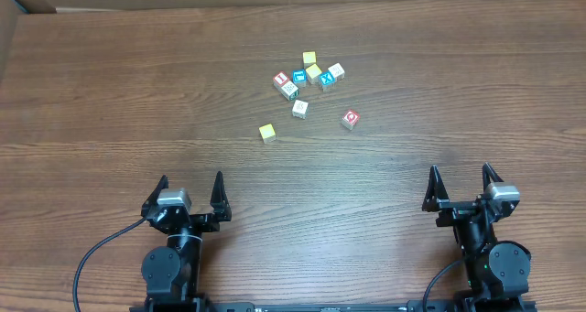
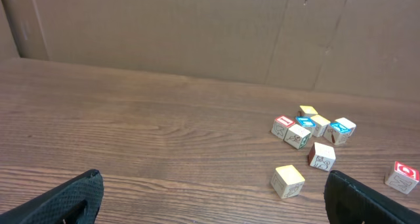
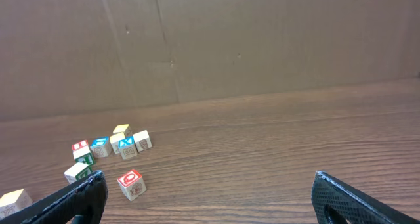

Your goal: Flip 3 blocks

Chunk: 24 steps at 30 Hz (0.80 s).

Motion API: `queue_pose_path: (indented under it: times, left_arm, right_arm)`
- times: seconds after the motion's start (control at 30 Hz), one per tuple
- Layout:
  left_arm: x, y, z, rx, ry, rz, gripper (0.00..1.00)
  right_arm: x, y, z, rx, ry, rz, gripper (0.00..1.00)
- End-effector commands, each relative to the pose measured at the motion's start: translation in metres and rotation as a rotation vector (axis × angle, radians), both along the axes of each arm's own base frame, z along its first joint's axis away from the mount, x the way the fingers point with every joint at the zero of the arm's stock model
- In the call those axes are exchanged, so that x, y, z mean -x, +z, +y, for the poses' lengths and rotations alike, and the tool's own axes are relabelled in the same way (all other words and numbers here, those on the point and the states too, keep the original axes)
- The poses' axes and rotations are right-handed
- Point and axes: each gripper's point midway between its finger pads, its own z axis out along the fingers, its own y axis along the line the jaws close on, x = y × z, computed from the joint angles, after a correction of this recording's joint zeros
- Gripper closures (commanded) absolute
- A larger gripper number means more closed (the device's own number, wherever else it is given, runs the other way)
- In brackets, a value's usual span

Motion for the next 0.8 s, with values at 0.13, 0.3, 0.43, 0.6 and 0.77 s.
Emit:
queue_pose_path:
  times: [0.13, 0.3, 0.43, 0.6, 0.77]
  left_arm:
    - [0.0002, -0.0006, 0.001, -0.019, 0.007, -0.001, 0.0]
    - [0.0002, -0.0006, 0.0013, -0.019, 0.009, -0.001, 0.0]
    - [0.0002, -0.0006, 0.0013, -0.019, 0.009, -0.001, 0.0]
    - [0.0002, -0.0006, 0.0021, -0.02, 0.013, -0.001, 0.0]
    - [0.0002, -0.0006, 0.0021, -0.02, 0.014, -0.001, 0.0]
  right_arm:
    - [-0.0001, -0.002, -0.0005, 0.003, -0.002, -0.004, 0.0]
    - [-0.0001, -0.002, -0.0005, 0.003, -0.002, -0.004, 0.0]
    - [-0.0001, -0.002, -0.0005, 0.003, -0.002, -0.004, 0.0]
    - [-0.0001, -0.002, -0.0005, 0.003, -0.002, -0.003, 0.0]
    - [-0.0001, -0.002, -0.0005, 0.003, -0.002, -0.003, 0.0]
